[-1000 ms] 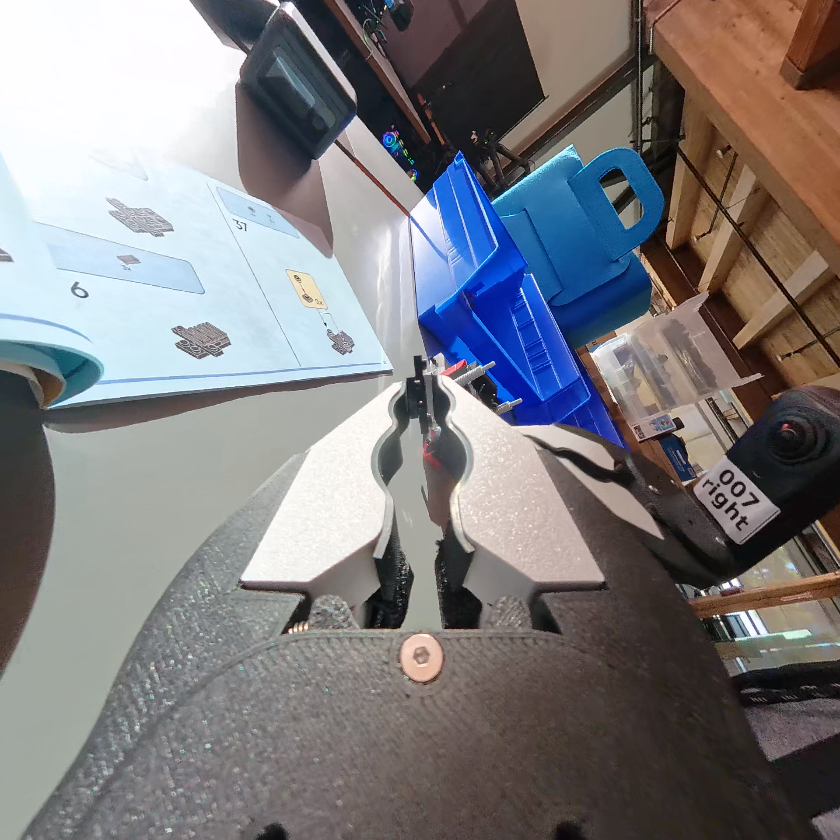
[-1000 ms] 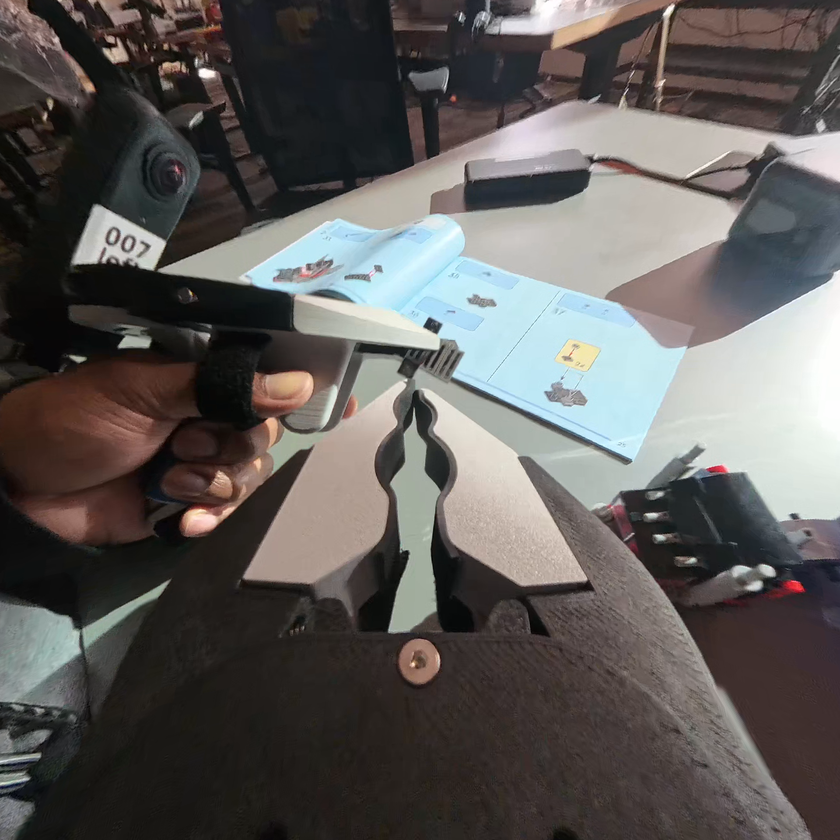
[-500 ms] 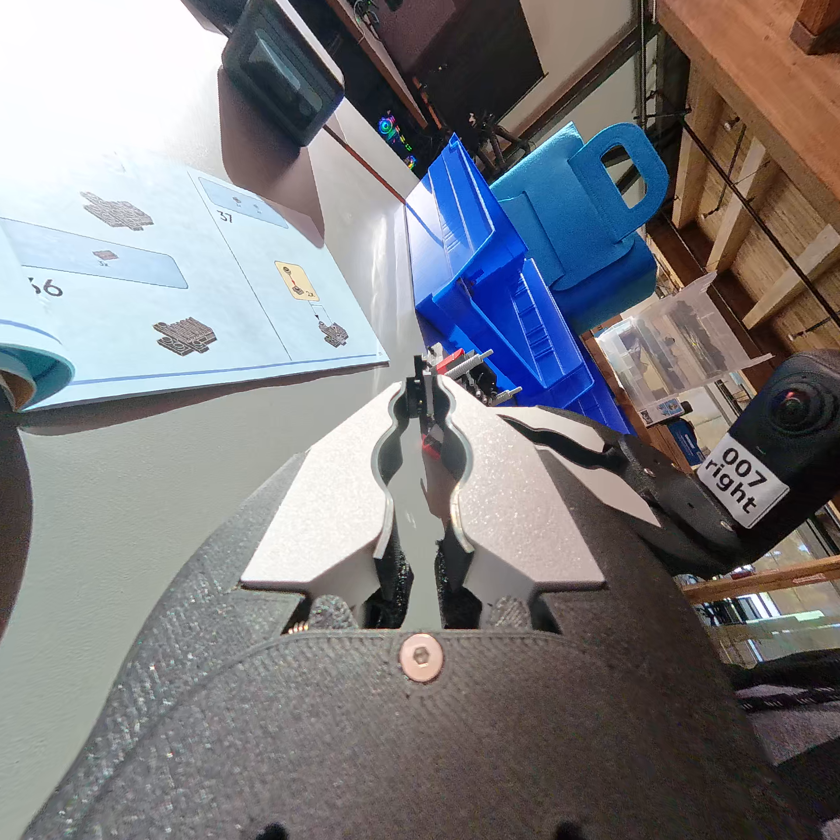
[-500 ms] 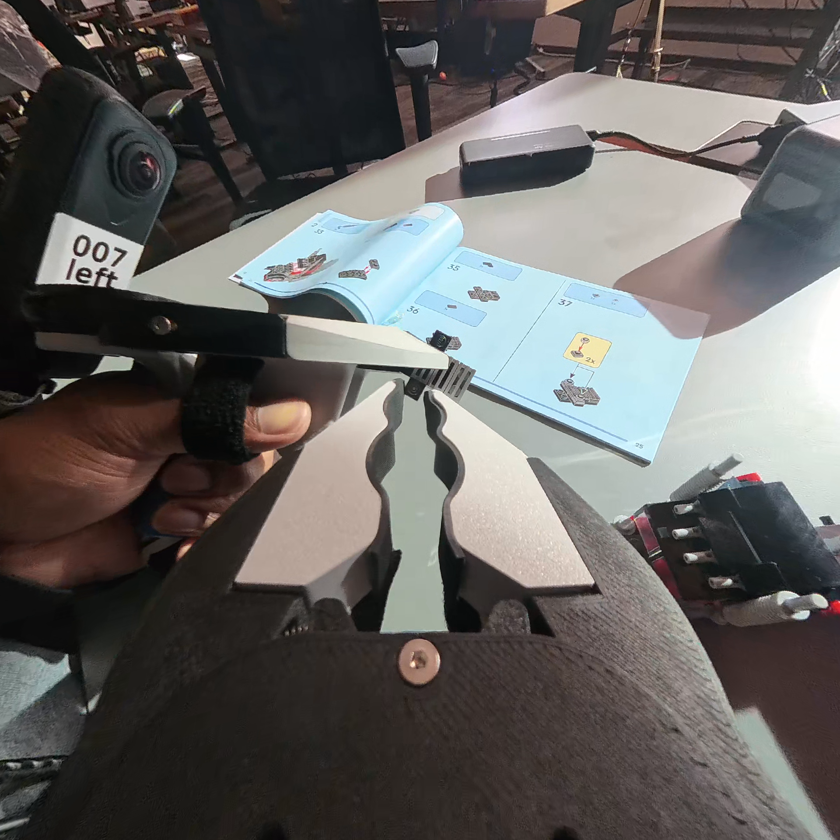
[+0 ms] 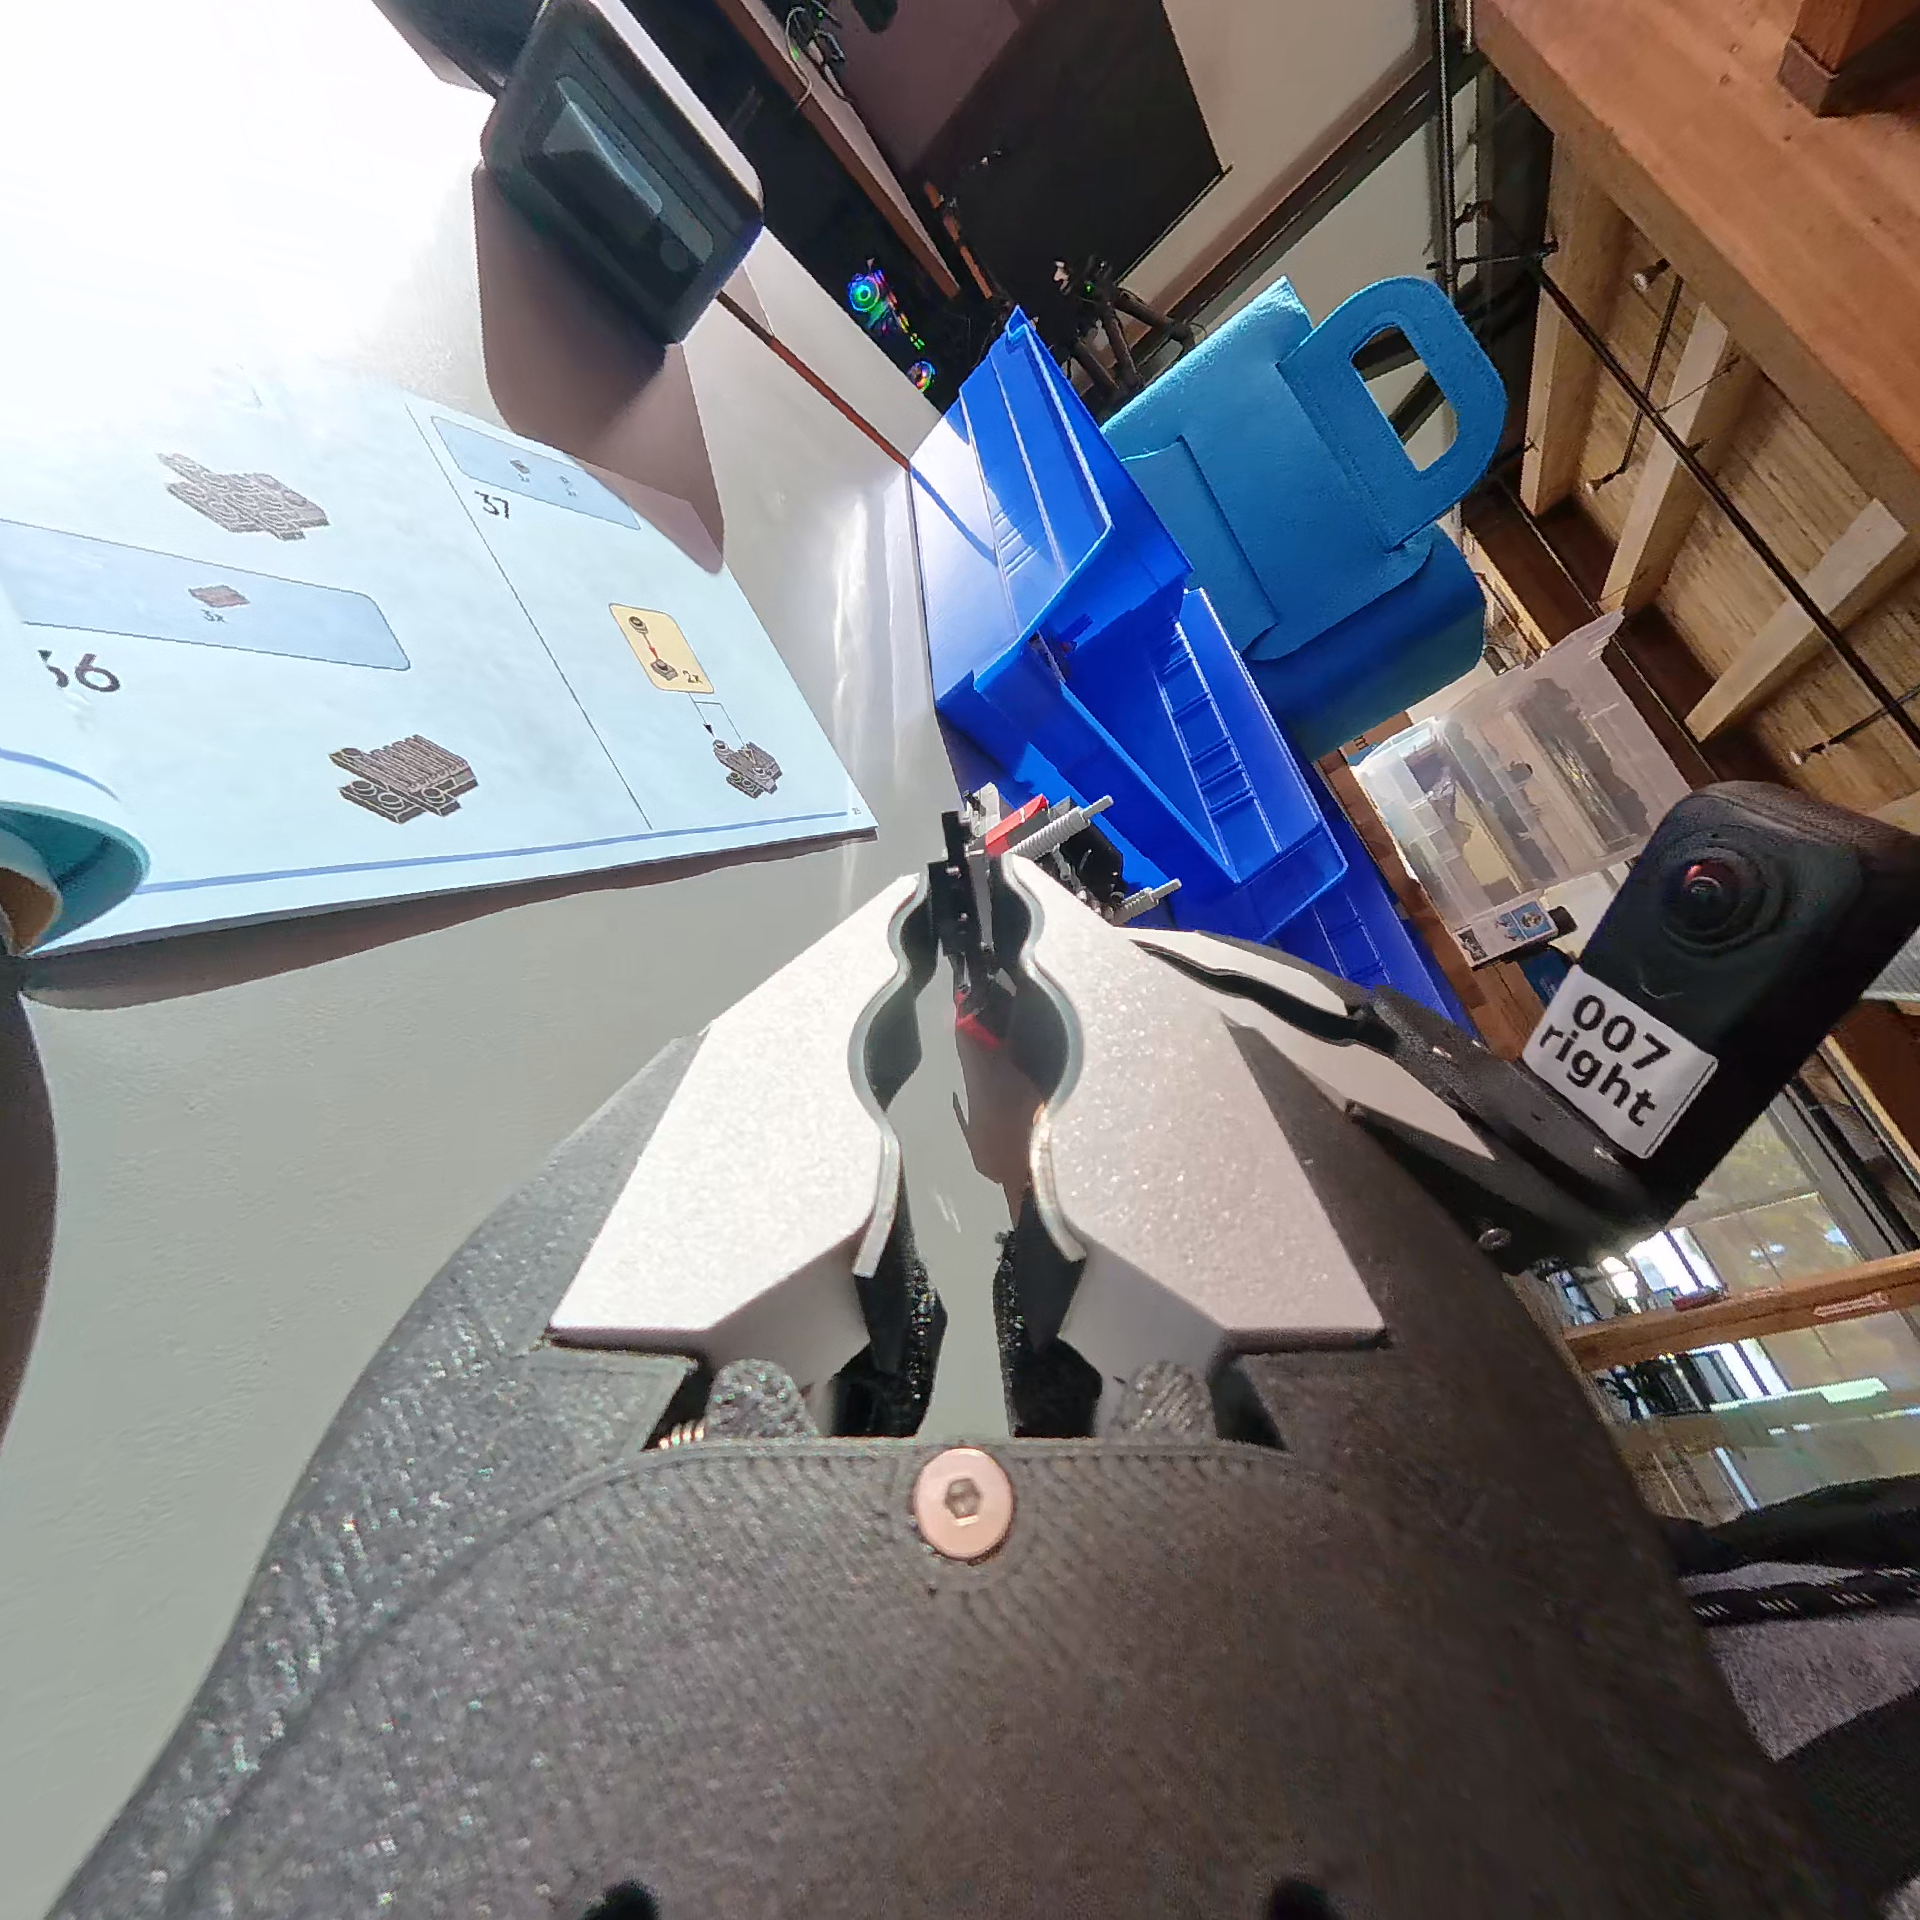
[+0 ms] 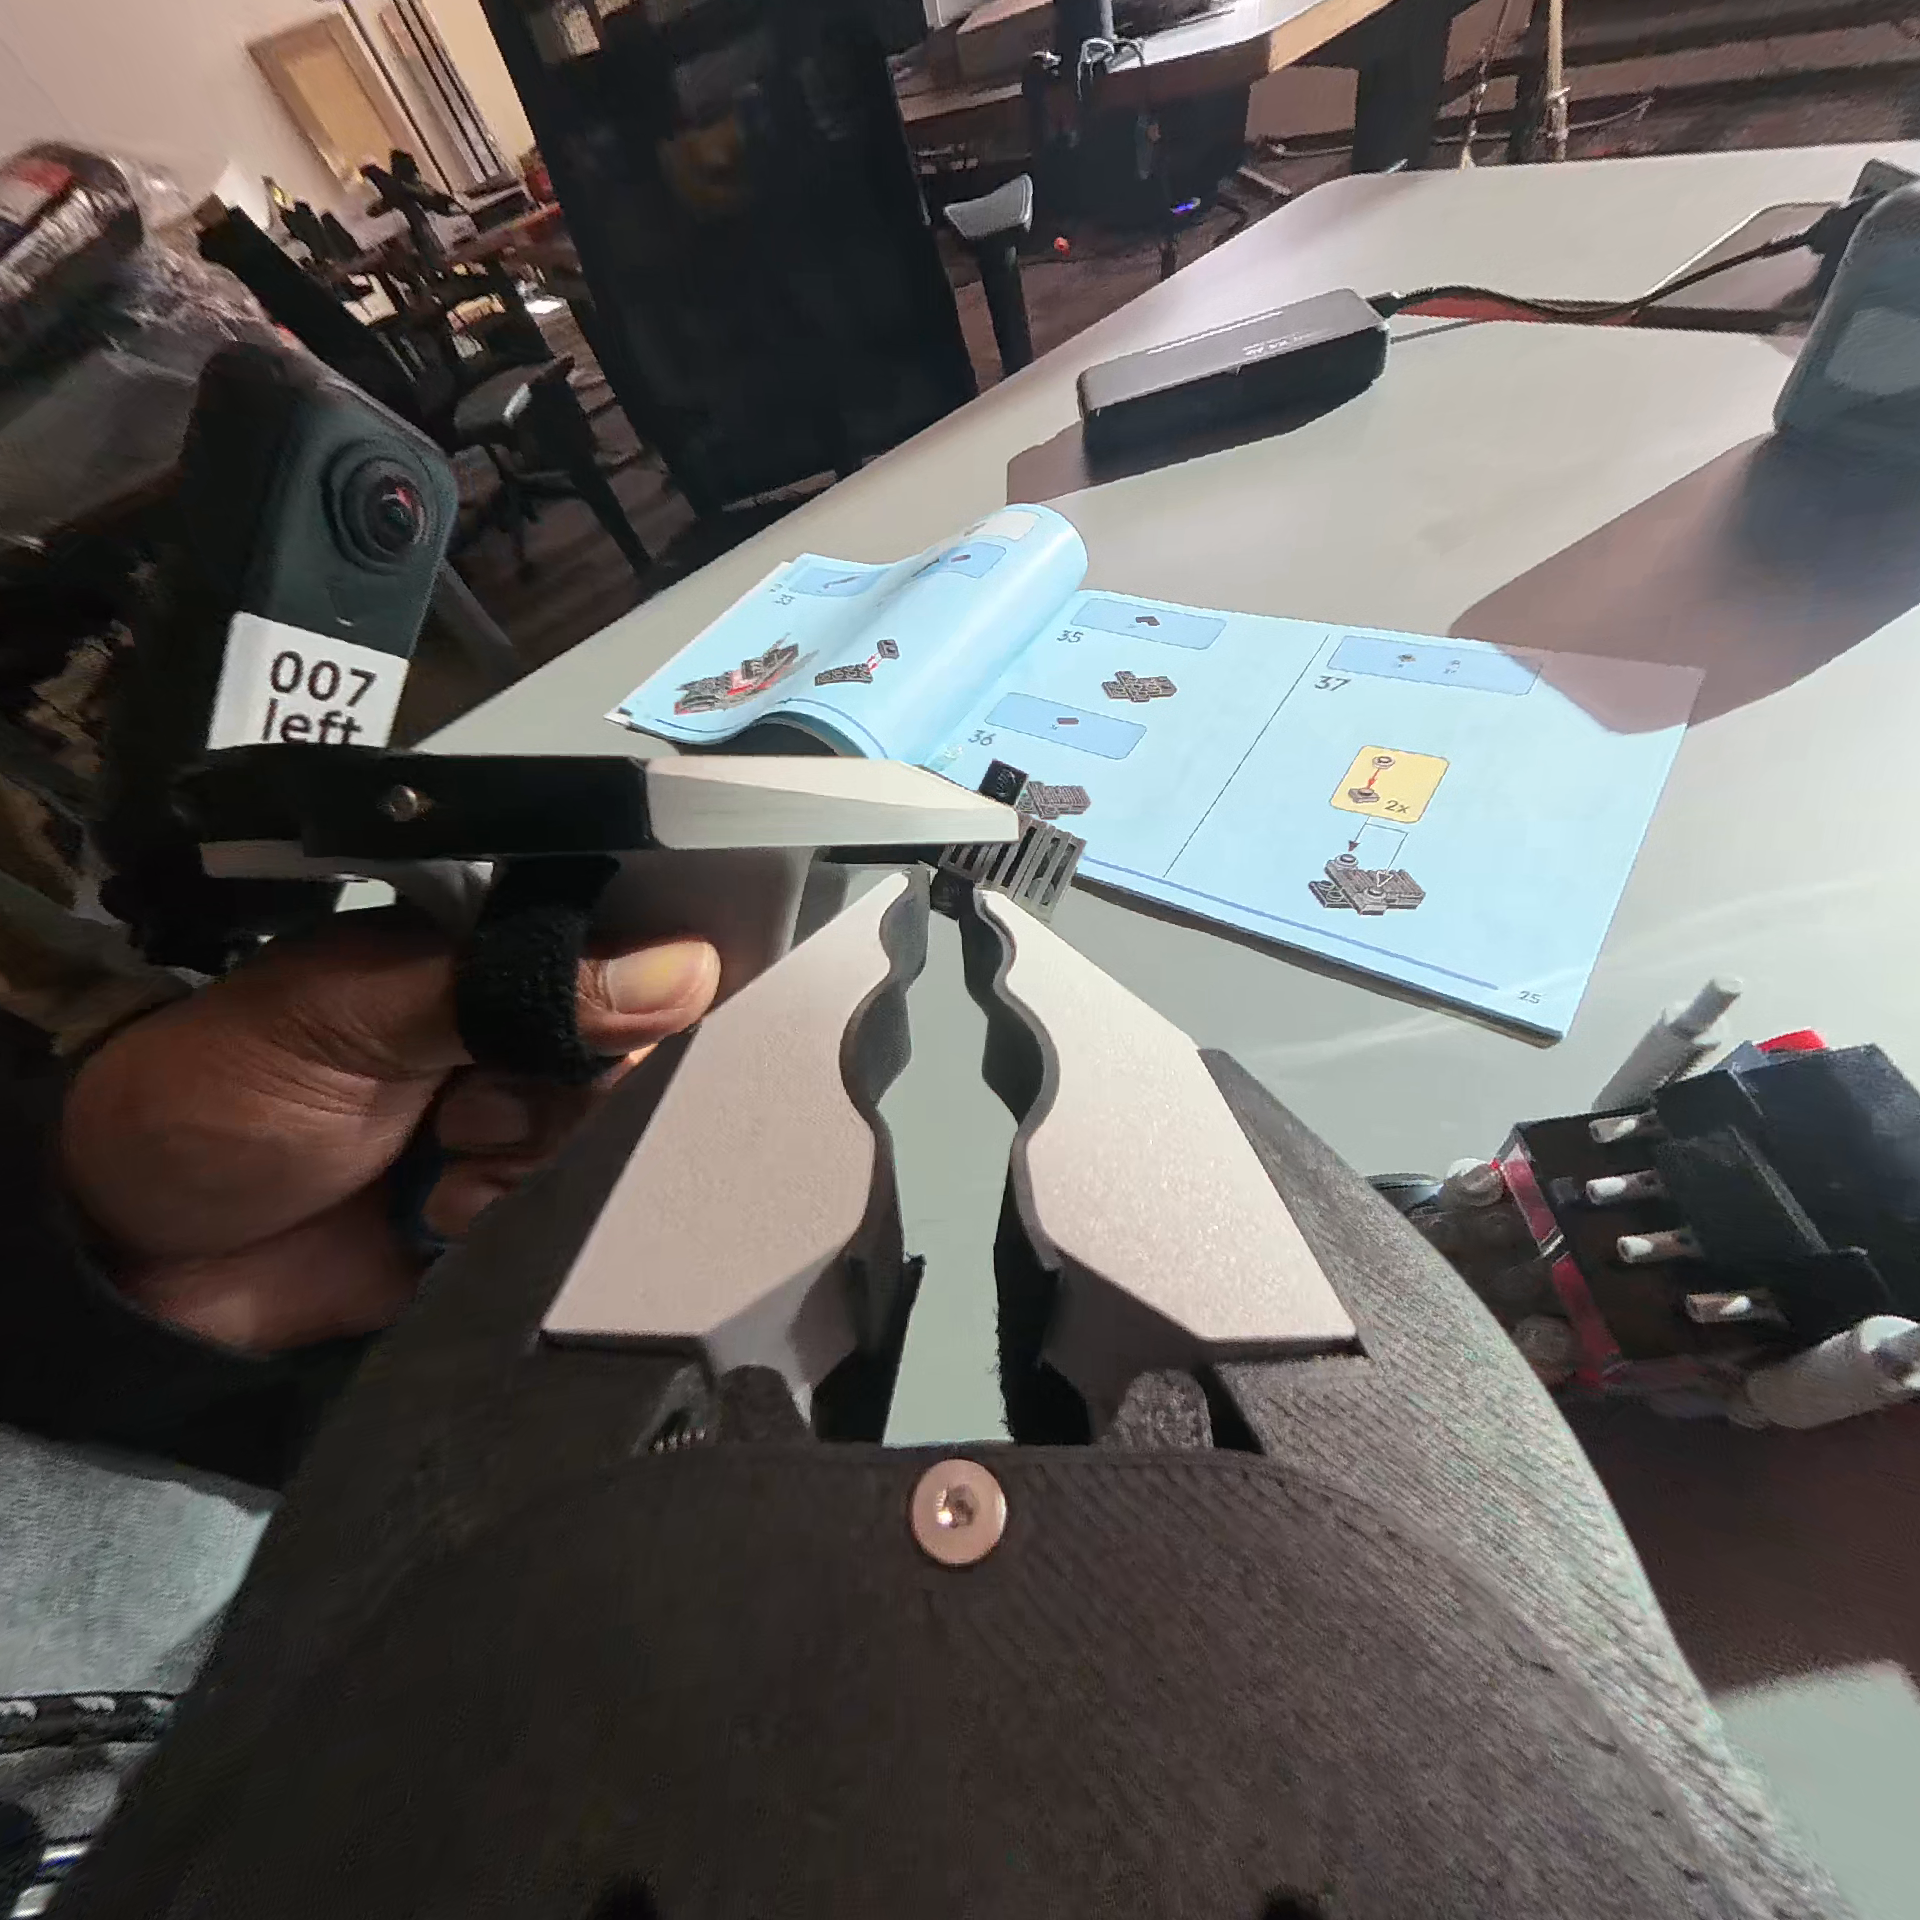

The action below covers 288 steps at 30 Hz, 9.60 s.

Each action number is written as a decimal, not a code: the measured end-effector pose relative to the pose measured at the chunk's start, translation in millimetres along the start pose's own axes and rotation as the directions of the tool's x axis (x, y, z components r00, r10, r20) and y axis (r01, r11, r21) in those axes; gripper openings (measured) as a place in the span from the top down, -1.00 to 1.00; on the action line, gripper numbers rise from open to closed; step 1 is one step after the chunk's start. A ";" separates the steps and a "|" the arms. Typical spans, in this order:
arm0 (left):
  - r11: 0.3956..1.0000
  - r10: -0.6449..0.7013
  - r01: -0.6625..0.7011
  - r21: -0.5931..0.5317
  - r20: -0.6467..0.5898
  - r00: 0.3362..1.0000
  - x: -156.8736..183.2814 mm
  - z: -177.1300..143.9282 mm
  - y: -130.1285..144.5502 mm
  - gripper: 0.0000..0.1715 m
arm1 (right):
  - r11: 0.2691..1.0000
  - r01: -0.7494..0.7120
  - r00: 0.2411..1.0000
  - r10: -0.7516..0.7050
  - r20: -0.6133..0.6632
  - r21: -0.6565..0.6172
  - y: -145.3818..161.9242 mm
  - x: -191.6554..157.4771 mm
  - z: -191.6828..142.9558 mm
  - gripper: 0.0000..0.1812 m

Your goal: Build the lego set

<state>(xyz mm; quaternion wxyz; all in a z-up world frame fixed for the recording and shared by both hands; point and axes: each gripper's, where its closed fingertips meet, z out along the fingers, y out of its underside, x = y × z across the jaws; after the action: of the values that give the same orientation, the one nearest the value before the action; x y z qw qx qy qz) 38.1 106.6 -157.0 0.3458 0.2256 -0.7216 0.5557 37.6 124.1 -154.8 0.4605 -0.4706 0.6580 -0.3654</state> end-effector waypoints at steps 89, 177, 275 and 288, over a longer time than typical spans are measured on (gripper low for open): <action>0.999 0.023 -0.022 -0.034 0.022 1.000 -1.1 4.8 3.8 0.87 | 1.000 -0.022 0.999 0.022 0.033 -0.012 1.4 4.1 -2.4 0.93; 0.947 -0.243 0.188 -0.261 -0.197 0.950 58.7 31.2 71.3 0.88 | 0.993 -0.073 0.997 0.076 -0.031 0.093 17.3 147.5 -199.0 0.80; 0.937 -0.158 0.109 -0.332 -0.125 0.979 67.0 47.2 100.5 0.88 | 0.934 -0.181 0.979 0.202 -0.037 0.309 5.4 157.0 -243.7 0.88; 0.928 -0.156 0.115 -0.354 -0.089 0.984 61.5 50.6 103.3 0.88 | 0.876 -0.172 0.976 0.213 -0.041 0.450 -3.7 165.4 -278.9 0.90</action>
<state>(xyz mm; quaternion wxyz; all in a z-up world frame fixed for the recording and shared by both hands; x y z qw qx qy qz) -88.4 90.7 -184.8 0.4587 0.1781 -0.7698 0.4066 -248.3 -21.8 -108.5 0.5597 -0.2686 0.6207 -0.4788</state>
